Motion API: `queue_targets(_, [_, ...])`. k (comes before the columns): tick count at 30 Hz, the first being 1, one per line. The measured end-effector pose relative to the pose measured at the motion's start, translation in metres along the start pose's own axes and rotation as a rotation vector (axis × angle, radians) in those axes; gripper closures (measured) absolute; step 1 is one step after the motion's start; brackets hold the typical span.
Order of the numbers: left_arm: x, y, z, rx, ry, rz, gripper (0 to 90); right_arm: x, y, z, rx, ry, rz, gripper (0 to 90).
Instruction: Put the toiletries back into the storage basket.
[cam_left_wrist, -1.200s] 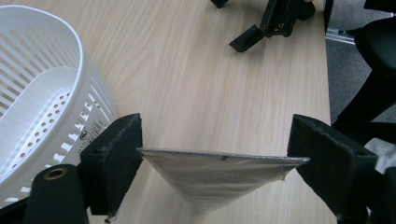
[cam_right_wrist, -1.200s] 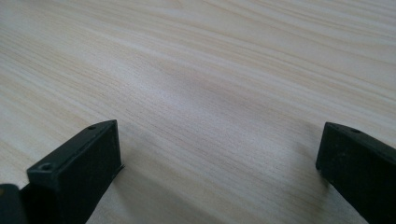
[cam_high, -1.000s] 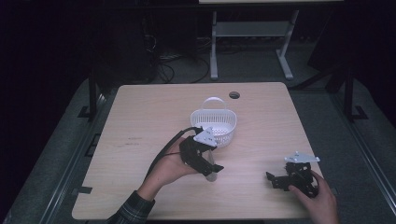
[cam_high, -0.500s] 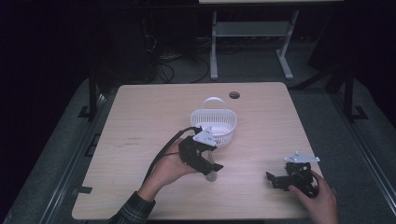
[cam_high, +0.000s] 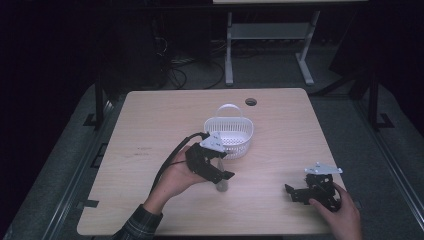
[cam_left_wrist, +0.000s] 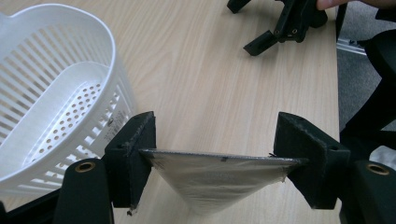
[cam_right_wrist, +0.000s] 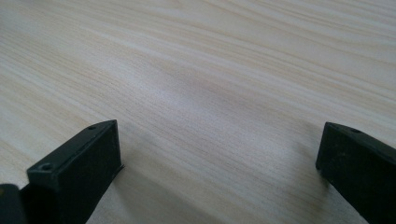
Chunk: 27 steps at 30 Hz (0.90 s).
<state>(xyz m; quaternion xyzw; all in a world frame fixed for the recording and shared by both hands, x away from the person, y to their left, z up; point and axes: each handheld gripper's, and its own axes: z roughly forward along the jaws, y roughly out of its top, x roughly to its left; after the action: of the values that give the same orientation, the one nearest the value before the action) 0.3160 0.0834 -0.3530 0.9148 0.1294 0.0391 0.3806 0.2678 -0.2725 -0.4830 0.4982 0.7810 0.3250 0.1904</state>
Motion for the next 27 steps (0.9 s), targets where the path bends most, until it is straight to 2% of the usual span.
queue_targets(27, [0.019,-0.011,-0.029,-0.03,0.069,-0.064,29.3,0.0,0.0,0.0,-0.001,0.0,0.001,0.0])
